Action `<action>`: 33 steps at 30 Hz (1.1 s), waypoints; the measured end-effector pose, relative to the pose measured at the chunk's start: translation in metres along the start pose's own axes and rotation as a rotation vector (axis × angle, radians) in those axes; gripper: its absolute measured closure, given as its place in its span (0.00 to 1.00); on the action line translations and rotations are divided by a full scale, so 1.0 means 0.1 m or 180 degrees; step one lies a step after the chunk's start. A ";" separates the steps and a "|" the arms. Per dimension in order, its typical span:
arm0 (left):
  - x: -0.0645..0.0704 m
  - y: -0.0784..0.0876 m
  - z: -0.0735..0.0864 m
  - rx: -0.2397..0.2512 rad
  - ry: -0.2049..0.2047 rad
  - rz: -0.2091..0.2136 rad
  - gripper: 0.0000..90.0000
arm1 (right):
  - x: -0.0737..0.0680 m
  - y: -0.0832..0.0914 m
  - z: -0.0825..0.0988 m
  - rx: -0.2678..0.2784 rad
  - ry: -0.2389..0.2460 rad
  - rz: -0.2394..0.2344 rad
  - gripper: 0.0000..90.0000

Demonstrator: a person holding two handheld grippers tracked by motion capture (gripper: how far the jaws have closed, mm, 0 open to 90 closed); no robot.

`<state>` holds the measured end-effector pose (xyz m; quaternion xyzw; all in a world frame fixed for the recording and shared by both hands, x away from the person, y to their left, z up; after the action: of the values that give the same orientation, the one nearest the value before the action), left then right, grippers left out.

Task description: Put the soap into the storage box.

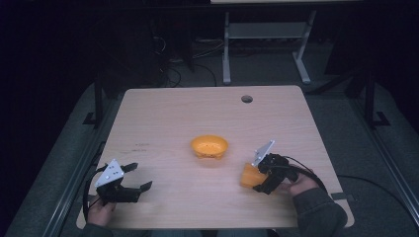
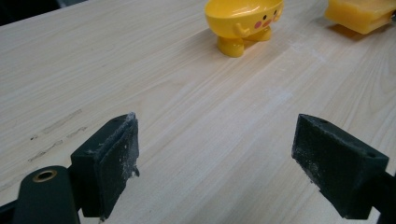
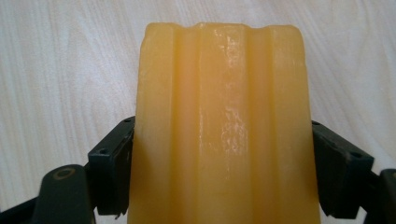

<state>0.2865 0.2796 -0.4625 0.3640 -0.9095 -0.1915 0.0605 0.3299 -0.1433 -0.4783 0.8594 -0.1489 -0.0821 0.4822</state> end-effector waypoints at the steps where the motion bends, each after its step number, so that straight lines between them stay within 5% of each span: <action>1: 0.00 0.00 0.00 0.0000 0.0000 0.0000 0.16 | 0.00 0.00 0.00 -0.0014 -0.0009 0.0016 0.23; 33: -0.01 0.01 -0.01 0.0035 0.0014 -0.0023 0.16 | 0.23 0.24 -0.44 0.0256 0.0131 0.0062 0.23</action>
<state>0.2869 0.2810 -0.4612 0.3680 -0.9091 -0.1858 0.0598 0.3600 -0.1274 -0.4352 0.8781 -0.1505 -0.0537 0.4509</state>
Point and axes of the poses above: each handheld gripper's, and its own axes: y roughly backward along the jaws, z roughly out of its underside, x roughly to its right, the point moved 5 cm from there along -y, roughly forward along the jaws, and after that the axes turned 7 degrees about x, right-handed, at the moved point
